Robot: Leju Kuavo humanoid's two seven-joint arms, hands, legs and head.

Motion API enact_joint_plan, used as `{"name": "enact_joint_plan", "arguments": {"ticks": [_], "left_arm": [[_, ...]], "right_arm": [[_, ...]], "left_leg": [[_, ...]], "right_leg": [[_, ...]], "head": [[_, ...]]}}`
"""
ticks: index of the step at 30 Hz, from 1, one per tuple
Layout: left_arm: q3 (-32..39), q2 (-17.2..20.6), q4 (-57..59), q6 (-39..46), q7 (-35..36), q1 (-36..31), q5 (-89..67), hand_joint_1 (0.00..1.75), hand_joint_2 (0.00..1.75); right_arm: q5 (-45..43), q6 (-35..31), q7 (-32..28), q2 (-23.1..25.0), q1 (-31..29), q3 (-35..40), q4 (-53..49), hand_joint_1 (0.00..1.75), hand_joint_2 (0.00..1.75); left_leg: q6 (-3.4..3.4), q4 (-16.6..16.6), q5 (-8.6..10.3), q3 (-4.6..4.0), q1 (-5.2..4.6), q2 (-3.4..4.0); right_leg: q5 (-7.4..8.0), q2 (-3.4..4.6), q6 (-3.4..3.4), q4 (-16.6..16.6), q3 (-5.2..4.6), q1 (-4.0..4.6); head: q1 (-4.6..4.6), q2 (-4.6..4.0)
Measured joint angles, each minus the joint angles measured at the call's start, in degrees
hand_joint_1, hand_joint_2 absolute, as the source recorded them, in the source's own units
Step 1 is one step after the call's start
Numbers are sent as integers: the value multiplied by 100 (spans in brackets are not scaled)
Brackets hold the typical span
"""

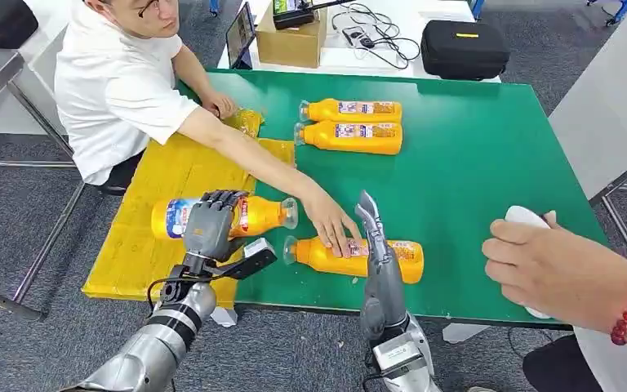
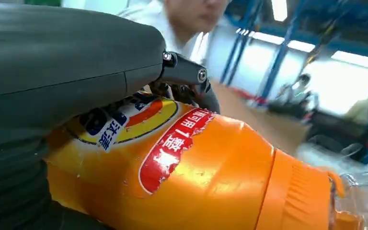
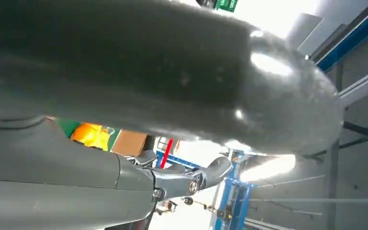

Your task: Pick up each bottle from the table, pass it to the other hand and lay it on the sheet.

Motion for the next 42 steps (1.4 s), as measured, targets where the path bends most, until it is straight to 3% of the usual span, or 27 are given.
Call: {"name": "enact_joint_plan", "arguments": {"ticks": [6, 8, 9, 10, 11, 12, 16, 21, 34, 42], "left_arm": [[70, 98, 806, -46, 780, -257, -249, 175, 175], [68, 122, 959, -92, 976, -297, -288, 157, 175], [68, 131, 1020, -116, 1029, -316, -301, 138, 0], [65, 138, 1068, -162, 1064, -332, -319, 86, 0], [59, 144, 1114, -194, 1079, -342, -338, 56, 0], [55, 151, 1149, -214, 1081, -356, -341, 37, 0], [55, 155, 1223, -483, 1053, -417, -172, 10, 0], [57, 146, 1245, -953, 1024, -547, 230, 0, 0], [114, -99, 1250, -2268, 1011, -759, 1154, 0, 0], [116, -219, 1044, -2138, 205, -673, 2166, 0, 0]], "right_arm": [[13, 48, 0, 0, 3, 0, 68, 0, 0], [48, 57, 0, 2, 6, 0, 94, 0, 0], [53, 57, 0, 2, 9, -2, 107, 0, 0], [63, 59, 0, 2, 9, -7, 118, 0, 0], [74, 65, 0, 2, 9, -11, 131, 0, 0], [81, 70, 0, 2, 9, -18, 144, 0, 0], [98, 72, 0, 2, 9, -44, 188, 0, 0], [175, 68, 0, 4, 18, -87, 210, 0, 0], [295, 114, 0, 133, 7, -297, 337, 0, 0], [385, 61, 0, 146, 11, -365, 380, 0, 0]], "left_leg": [[0, 0, 0, -1, -1, -1], [0, 0, 0, -1, -1, 0], [0, 0, 0, -1, -1, 0], [0, 0, 0, -1, -1, 0], [0, 0, 0, -1, -1, 0], [0, 0, 0, -1, -1, 0], [0, 0, 0, 0, -1, 0], [0, 0, 1, 6, -1, -6], [0, 0, 1, 19, -2, -4], [0, 0, 4, 21, -1, -2]], "right_leg": [[0, 0, 0, 0, 0, -1], [0, 0, 0, 0, -1, -1], [0, 0, 0, 0, -1, -1], [0, 0, 0, -1, -1, -1], [0, 0, 0, 0, -1, -1], [0, 0, 0, 0, -1, 0], [0, 0, 0, -1, 0, -1], [0, -3, 0, -1, 8, -1], [1, -3, 0, -1, 20, -1], [1, -2, 0, 0, 22, -1]], "head": [[2, 0], [-2, 0], [0, 0], [0, 0], [0, 0], [0, 0], [0, 0], [0, 0], [-2, 0], [0, 0]]}}
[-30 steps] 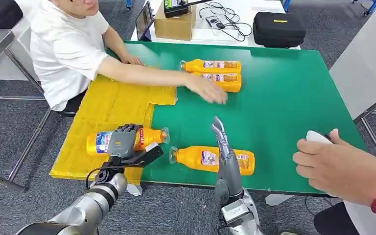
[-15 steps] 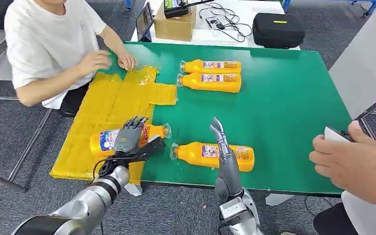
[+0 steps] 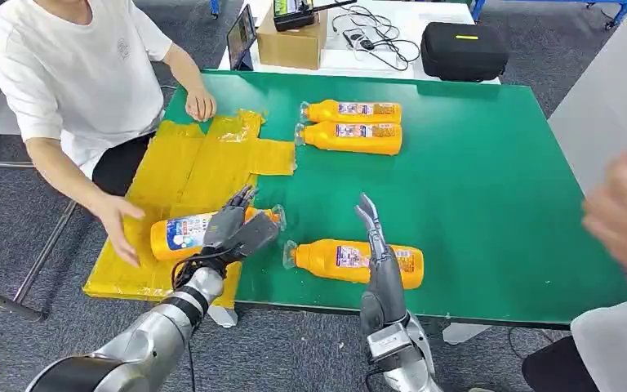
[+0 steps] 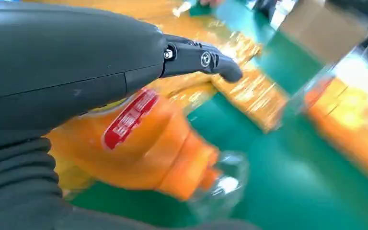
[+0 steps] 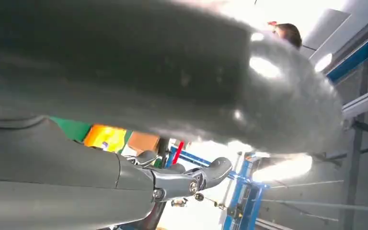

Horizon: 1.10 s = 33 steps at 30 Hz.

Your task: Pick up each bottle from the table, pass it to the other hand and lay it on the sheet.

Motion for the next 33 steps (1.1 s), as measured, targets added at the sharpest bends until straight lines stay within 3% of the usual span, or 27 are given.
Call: {"name": "enact_joint_plan", "arguments": {"ticks": [7, 10, 11, 12, 14, 17, 22, 27, 33], "left_arm": [[0, -68, -142, 61, -113, 63, 113, 0, 0], [2, -122, -396, 427, -795, 192, 955, 0, 0], [2, -153, -591, 466, -1015, 265, 1506, 0, 175], [0, -191, -911, 433, -1093, 361, 2141, 0, 175], [-54, -238, -1652, 450, -1004, 621, 3137, 0, 175], [-398, -179, -3261, 586, -772, 1225, 4139, 0, 175], [-1022, 24, -5662, 445, -399, 2145, 5000, 0, 175], [-1439, 109, -6733, 311, -470, 2855, 5058, 0, 175], [-1742, 157, -7130, 492, -604, 3192, 4822, 0, 175]], "right_arm": [[24, -26, 0, 0, 0, 0, 11, 0, 0], [957, -760, 86, -11, -38, 4, 116, 0, 0], [1743, -1243, 340, -53, -129, 24, 289, 0, 0], [2582, -1651, 695, -118, -251, 57, 571, 0, 175], [3475, -1923, 995, -288, -421, 35, 1076, 0, 175], [3272, -2217, 1067, -490, -472, -138, 1640, 0, 175], [5037, -2118, 2552, -898, -596, -437, 2438, 0, 175], [5880, -1923, 3152, -1207, -717, -568, 2955, 0, 175], [5941, -1654, 3390, -1279, -1013, -726, 3163, 0, 175]], "left_leg": [[-1, 0, -1, -8, 0, -1], [-1, 0, -1, -14, 0, 1], [-1, 0, -2, -14, 0, 2], [0, 0, -2, -12, 0, 7], [0, 0, -2, -12, 0, 6], [1, 1, -1, -19, -1, -12], [3, 1, -6, -22, -4, -14], [5, 1, -8, -28, -4, -17], [3, 1, -4, -22, -2, -10]], "right_leg": [[0, 0, 0, 0, -8, 0], [0, 0, 0, 0, -12, 1], [0, 0, 0, 0, -12, 1], [0, 3, 0, 0, -13, 0], [0, 3, 0, -1, -11, 0], [0, -6, 1, -1, -11, -1], [-3, -8, 4, -4, -13, -2], [-4, -8, 4, -5, -17, -2], [-3, -7, 3, -4, -17, 0]], "head": [[0, 0], [0, 0], [0, 0], [-6, 0], [4, 0], [2, 0], [0, 0], [0, 0], [0, 0]]}}
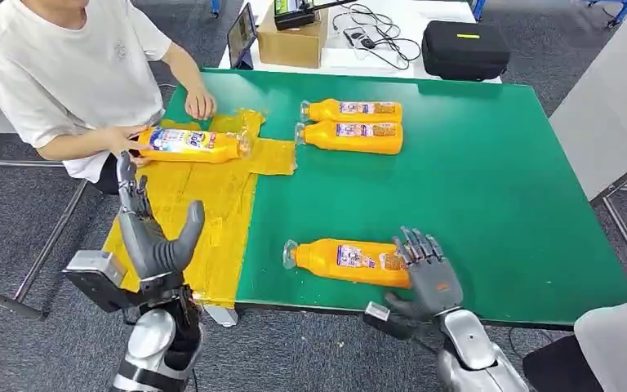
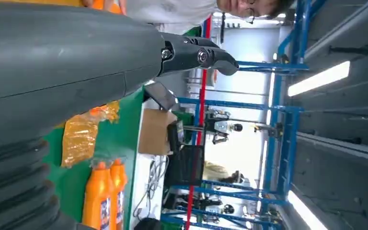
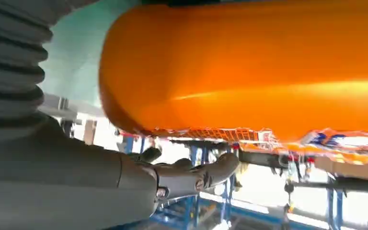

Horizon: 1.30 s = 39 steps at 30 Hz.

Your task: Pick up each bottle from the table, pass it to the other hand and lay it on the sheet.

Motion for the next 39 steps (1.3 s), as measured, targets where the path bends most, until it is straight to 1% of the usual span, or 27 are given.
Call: {"name": "enact_joint_plan", "arguments": {"ticks": [5, 11, 14, 15, 16, 17, 18, 19, 23, 27, 35, 39], "left_arm": [[-105, 15, -48, 72, -2, 31, -22, 0, 175], [-227, 20, -48, 52, 50, 21, -24, 0, 175], [-264, 22, -46, 52, 88, -1, -22, 0, 175], [-273, 22, -37, 55, 112, -22, -20, 0, 175], [-288, 20, -24, 57, 136, -52, -13, 0, 175], [-306, 20, -11, 57, 138, -82, -13, 0, 175], [-325, 20, 9, 55, 144, -112, 2, 0, 175], [-345, 20, 26, 48, 157, -146, 26, 0, 175], [-468, 22, 99, 4, 199, -252, 96, 0, 175], [-573, 22, 173, 4, 203, -307, 96, 0, 175], [-651, 22, 258, 4, 205, -350, 96, 0, 175], [-673, 26, 343, 4, 230, -440, 159, 0, 175]], "right_arm": [[-172, 502, 46, 50, -356, -46, 323, 0, 175], [-192, 675, 52, 219, -827, -46, 743, 0, 175], [-450, 979, -75, 326, -981, -46, 883, 0, 175], [-617, 1185, -109, 370, -1036, -46, 944, 5, 175], [-745, 1389, -116, 406, -1099, -46, 1022, 45, 175], [-796, 1517, -120, 437, -1161, -46, 1086, 140, 175], [-822, 1642, -127, 461, -1234, -46, 1182, 166, 175], [-833, 1762, -136, 481, -1318, -33, 1279, 175, 175], [-900, 2050, -197, 542, -1569, 75, 1685, 175, 175], [-1029, 2520, -212, 586, -1893, 197, 2037, 175, 175], [-1090, 2600, -199, 638, -2080, 269, 2327, 175, 175], [-1252, 3326, 68, 654, -2248, 295, 2485, 175, 175]], "left_leg": [[-1, 0, 2, 8, 1, 6], [1, 0, 4, 9, 0, 6], [1, 0, 3, 9, 0, 7], [1, 0, 3, 10, 0, 8], [1, 0, 3, 10, 0, 8], [1, 0, 3, 11, 1, 9], [0, 0, 3, 13, 1, 12], [0, 0, 3, 16, 1, 17], [-1, 0, 2, 24, 1, 34], [-3, 0, -7, 63, 1, 62], [-4, 0, -7, 103, 2, 68], [-5, 0, -8, 122, 2, 75]], "right_leg": [[2, 1, -1, 2, 5, 0], [3, 1, 0, 2, 7, -1], [3, 1, 0, 2, 6, 0], [3, 2, 0, 2, 6, 0], [3, 2, 0, 2, 5, 0], [3, 2, 0, 2, 6, 0], [3, 4, 0, 2, 6, 0], [4, 6, -1, 2, 6, 1], [6, 9, -3, 1, 11, 1], [11, 42, -12, -2, 36, 1], [11, 43, -13, -3, 73, 3], [10, 52, -15, -5, 77, 4]], "head": [[-2, 0], [-2, 0], [-2, 0], [-2, 0], [-2, 0], [-2, 0], [0, 0], [-2, 0], [-2, 0], [0, 0], [0, 0], [2, 0]]}}
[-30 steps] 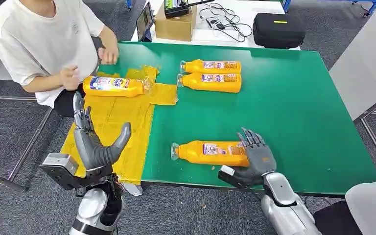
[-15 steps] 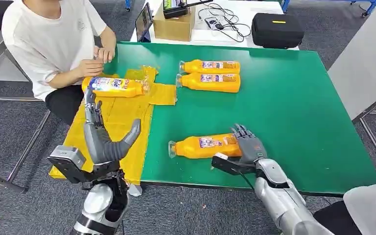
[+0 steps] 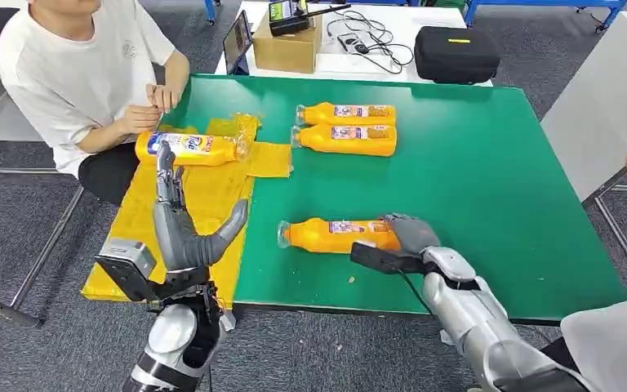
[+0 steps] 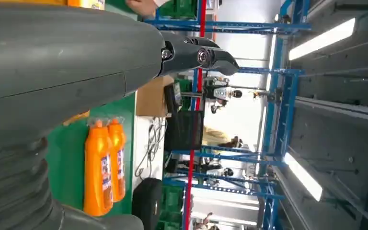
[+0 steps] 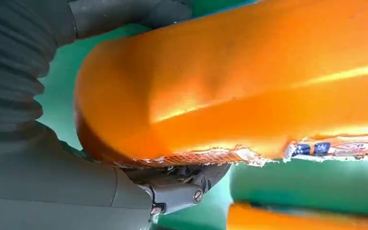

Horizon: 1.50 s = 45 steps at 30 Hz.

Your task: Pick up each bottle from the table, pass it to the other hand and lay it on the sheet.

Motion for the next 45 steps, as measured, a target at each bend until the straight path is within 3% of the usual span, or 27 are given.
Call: {"name": "enact_joint_plan", "arguments": {"ticks": [7, 12, 13, 14, 16, 18, 21, 29, 35, 45], "left_arm": [[-87, 2, 173, 0, 5, -177, 40, 0, 175], [30, 28, 136, -322, 21, 163, 693, 0, 175], [88, 31, 116, -552, 96, 299, 967, 0, 175], [155, 28, 99, -873, 183, 461, 1306, 0, 175], [249, 13, 79, -1387, 238, 782, 1701, 0, 175], [326, 7, 42, -1797, 210, 1070, 1871, 0, 175], [352, 9, 24, -2057, 173, 1309, 1812, 0, 175], [129, 31, 219, -2245, 269, 1516, 1655, 0, 175], [-201, 116, 533, -2791, 197, 1463, 1571, 0, 175], [-400, 140, 798, -3366, 516, 1171, 2182, 0, 175]], "right_arm": [[-289, 73, -81, 20, -100, 57, 127, 175, 175], [-2361, -473, -1487, 144, 586, -523, -274, 175, 175], [-3039, -263, -1675, 230, 835, -713, -534, 148, 175], [-3882, -17, -1825, 330, 1145, -969, -935, 169, 175], [-4722, -278, -1954, 490, 1736, -1292, -1673, 175, 175], [-4813, -767, -1969, 588, 2128, -1430, -2434, 175, 175], [-4868, -931, -1971, 566, 2394, -1510, -3113, 175, 175], [-5001, -635, -2153, 570, 2906, -1510, -4114, 175, 175], [-4398, 385, -1951, 357, 2931, -875, -4186, 175, 175], [-3792, 576, -1938, 131, 2775, 241, -3864, 175, 175]], "left_leg": [[-1, -2, -8, 23, -1, -6], [-5, -2, -12, 13, 1, -6], [-9, -2, -15, 10, 4, -6], [-14, -2, -19, 3, 9, -6], [-14, -2, -18, -34, 13, -26], [-15, -2, -16, -66, 15, -30], [-15, -2, -17, -76, 15, -27], [-13, -2, -19, -83, 9, -28], [-13, -2, -18, -83, 11, -27], [-13, -2, -18, -87, 11, -28]], "right_leg": [[-5, 0, 6, -2, 34, -1], [-8, 0, 9, 2, 39, 1], [-11, 0, 7, 3, 33, 4], [-13, -1, 4, 2, 26, 9], [-18, -4, 2, 5, -6, 12], [-18, -6, 1, 7, -39, 13], [-19, -6, 1, 6, -46, 11], [-19, -6, 2, 3, -54, 5], [-19, -5, 1, 4, -56, 8], [-19, -6, 2, 4, -56, 6]], "head": [[-2, 0], [-2, 0], [-2, 0], [-4, 0], [-4, 0], [-7, 0], [-2, 0], [-4, 0], [-4, 0], [-4, 0]]}}
